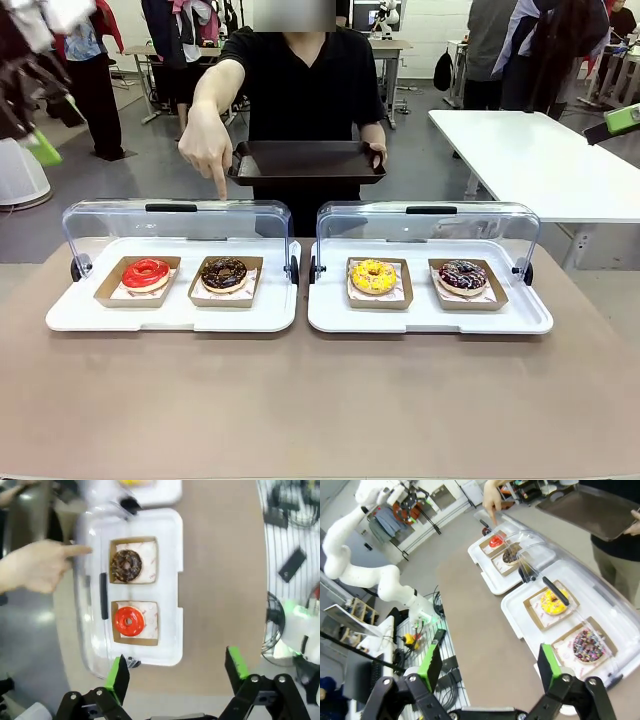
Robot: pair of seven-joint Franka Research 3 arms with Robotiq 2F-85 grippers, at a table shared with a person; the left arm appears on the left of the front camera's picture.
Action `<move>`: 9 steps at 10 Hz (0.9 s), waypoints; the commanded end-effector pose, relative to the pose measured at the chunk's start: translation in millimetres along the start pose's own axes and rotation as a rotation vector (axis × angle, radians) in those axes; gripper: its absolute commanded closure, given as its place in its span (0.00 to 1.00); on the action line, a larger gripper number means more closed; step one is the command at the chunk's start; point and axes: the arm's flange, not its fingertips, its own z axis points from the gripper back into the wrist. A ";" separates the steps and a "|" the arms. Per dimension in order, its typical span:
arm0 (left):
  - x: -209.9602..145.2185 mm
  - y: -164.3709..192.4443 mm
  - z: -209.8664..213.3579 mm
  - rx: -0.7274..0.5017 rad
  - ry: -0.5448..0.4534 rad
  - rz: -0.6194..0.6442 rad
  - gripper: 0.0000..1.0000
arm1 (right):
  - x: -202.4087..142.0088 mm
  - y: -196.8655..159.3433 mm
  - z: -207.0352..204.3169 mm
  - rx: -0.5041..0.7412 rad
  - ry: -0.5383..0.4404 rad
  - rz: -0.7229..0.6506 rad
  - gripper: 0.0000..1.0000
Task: Provide the desired donut to the person.
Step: Pick up and lift the Paper togo box containing the Donut pointed at by the person.
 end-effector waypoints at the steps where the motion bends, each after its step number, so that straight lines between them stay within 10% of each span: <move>1: 25.4 -1.7 -45.5 0.000 0.128 -0.011 0.00 | 0.5 0.1 0.5 -0.002 -0.014 0.001 0.00; 9: 42.6 -8.6 -138.3 -0.083 0.149 0.041 0.00 | 0.5 0.1 0.5 -0.002 -0.014 0.001 0.00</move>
